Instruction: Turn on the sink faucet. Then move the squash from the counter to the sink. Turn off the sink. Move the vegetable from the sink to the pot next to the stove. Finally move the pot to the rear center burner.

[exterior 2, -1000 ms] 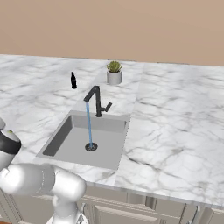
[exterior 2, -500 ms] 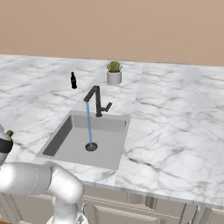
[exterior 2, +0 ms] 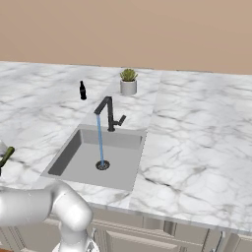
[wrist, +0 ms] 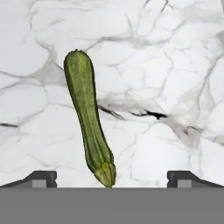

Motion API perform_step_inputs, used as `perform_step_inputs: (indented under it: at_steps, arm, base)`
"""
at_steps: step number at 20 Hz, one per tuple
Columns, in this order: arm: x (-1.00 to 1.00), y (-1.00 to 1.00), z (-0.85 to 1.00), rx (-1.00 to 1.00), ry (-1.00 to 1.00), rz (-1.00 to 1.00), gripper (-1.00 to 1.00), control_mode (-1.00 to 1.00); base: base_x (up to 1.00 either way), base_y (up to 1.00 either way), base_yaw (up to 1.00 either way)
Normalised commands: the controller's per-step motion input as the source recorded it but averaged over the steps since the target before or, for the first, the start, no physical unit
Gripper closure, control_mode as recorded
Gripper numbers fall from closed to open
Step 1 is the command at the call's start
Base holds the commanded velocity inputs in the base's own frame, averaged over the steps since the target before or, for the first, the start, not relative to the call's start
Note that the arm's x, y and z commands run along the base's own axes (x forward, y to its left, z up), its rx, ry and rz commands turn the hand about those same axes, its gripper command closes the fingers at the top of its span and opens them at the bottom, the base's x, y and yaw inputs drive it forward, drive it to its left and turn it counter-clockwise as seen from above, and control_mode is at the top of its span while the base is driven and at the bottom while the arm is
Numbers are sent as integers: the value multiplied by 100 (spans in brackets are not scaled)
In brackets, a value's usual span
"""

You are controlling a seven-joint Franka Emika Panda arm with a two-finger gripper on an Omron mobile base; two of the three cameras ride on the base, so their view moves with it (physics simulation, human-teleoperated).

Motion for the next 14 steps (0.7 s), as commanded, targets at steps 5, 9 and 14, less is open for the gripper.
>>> perform_step_inputs:
  at_steps: [5, 9, 14]
  arm:
    - [22, -4, -20, 0, 0, 0, -100, -100]
    - [17, 0, -30, 0, 0, 0, -100, -100]
    - [23, 0, -31, 0, 0, 0, -100, -100]
  base:
    - [0, 0, 0]
    - [0, 0, 0]
    - [0, 0, 0]
